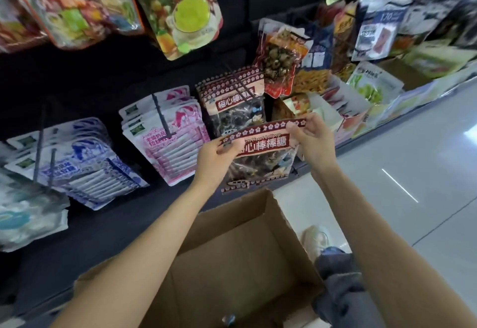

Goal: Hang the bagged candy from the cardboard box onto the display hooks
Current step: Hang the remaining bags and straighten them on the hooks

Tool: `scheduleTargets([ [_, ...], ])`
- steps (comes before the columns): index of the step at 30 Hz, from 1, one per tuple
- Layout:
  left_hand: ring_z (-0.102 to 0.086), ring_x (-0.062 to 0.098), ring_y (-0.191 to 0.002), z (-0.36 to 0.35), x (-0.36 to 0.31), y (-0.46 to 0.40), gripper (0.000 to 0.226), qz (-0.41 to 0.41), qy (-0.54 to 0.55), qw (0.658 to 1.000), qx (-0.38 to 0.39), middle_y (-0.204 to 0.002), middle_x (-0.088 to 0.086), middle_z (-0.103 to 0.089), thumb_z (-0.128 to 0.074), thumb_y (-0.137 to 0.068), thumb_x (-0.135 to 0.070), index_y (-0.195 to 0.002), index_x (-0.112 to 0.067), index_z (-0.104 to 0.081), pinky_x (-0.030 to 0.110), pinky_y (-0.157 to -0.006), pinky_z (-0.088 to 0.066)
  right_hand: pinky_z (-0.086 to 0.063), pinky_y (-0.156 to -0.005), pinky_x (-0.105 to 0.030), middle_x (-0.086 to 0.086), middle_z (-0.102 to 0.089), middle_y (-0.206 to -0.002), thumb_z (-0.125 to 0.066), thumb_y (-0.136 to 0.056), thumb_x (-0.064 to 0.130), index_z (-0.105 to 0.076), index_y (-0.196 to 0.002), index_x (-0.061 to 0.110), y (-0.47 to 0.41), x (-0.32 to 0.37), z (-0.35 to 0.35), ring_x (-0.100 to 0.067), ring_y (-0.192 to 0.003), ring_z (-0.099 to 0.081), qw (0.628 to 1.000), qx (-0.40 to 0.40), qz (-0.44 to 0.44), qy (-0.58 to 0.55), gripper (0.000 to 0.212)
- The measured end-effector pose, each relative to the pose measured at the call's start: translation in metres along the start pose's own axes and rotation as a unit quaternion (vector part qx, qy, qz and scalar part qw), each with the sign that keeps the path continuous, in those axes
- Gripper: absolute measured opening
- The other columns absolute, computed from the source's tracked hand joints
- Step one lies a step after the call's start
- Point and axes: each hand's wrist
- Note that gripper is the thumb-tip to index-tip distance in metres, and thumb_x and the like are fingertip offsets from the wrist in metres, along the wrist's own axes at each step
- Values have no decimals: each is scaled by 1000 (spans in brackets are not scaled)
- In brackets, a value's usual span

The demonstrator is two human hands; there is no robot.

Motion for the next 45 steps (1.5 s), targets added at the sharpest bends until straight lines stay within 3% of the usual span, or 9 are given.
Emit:
scheduleTargets([
  [8,-67,12,-84,-17,12,-64,28,-30,-91,988,-119,-93,-4,-71,-59,-91,-41,-104,-19,-68,39,-75,-57,-56,-69,-28,9,-64,-72,-67,-89,16,-53,-79,24,-70,-13,-19,-6,-69,-67,999,-20,-8,24,18],
  [13,-63,10,-84,-14,14,-87,36,-70,-142,972,-174,-97,-5,-69,-57,-92,-42,-114,-14,-67,37,-77,-56,-50,-57,-13,7,-63,-73,-66,-89,17,-54,-89,18,-93,-11,-32,4,-61,-63,998,-10,39,51,12],
  [16,-63,13,-80,-13,18,-95,35,-69,-172,968,-171,-88,-6,-68,-57,-92,-42,-112,-16,-68,38,-75,-55,-54,-61,-22,3,-68,-80,-67,-88,18,-52,-83,25,-102,-17,-37,-12,-74,-69,997,1,25,71,18],
  [26,-65,18,-76,-13,28,-104,26,-83,-189,965,-163,-85,1,-70,-54,-94,-36,-100,-14,-68,40,-70,-55,-59,-70,-42,-5,-72,-86,-67,-88,18,-51,-82,25,-116,-24,-43,-18,-77,-72,996,-3,27,84,18],
  [29,-61,12,-66,-11,31,-112,26,-87,-224,956,-170,-90,1,-71,-56,-94,-36,-109,-18,-67,34,-69,-55,-57,-64,-24,0,-70,-90,-66,-89,23,-56,-91,18,-123,-30,-50,-7,-71,-67,989,-6,41,144,12],
  [32,-61,8,-75,-6,31,-122,33,-240,-332,898,-159,-116,-1,-65,-62,-91,-20,-124,-19,-59,20,-72,-47,-40,-66,-17,2,-61,-95,-66,-88,29,-61,-98,15,-134,-31,-59,-4,-78,-57,967,-39,86,237,18],
  [35,-58,22,-106,-7,32,-138,39,-355,-406,831,-135,-119,2,-62,-64,-86,-5,-123,-14,-60,31,-87,-48,-31,-81,-21,-4,-51,-112,-68,-85,36,-66,-99,16,-148,-27,-67,-19,-110,-45,934,-70,144,320,24],
  [41,-59,25,-98,-3,28,-166,39,-290,-432,837,-169,-106,2,-67,-65,-77,10,-108,-14,-67,37,-67,-54,-36,-72,-24,-4,-55,-110,-69,-85,34,-66,-98,13,-169,-17,-83,-14,-88,-51,918,-63,161,358,25],
  [45,-51,24,-113,-5,12,-163,41,-227,-469,844,-130,-120,3,-60,-56,-86,4,-122,-15,-58,37,-83,-49,-39,-79,-25,-8,-58,-115,-66,-87,26,-66,-108,12,-174,-13,-87,-22,-104,-56,927,-36,118,355,26],
])
Point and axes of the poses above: each hand's wrist, its own y-axis away from the middle knuckle, its own z-axis out of the back of the hand, x = y × z
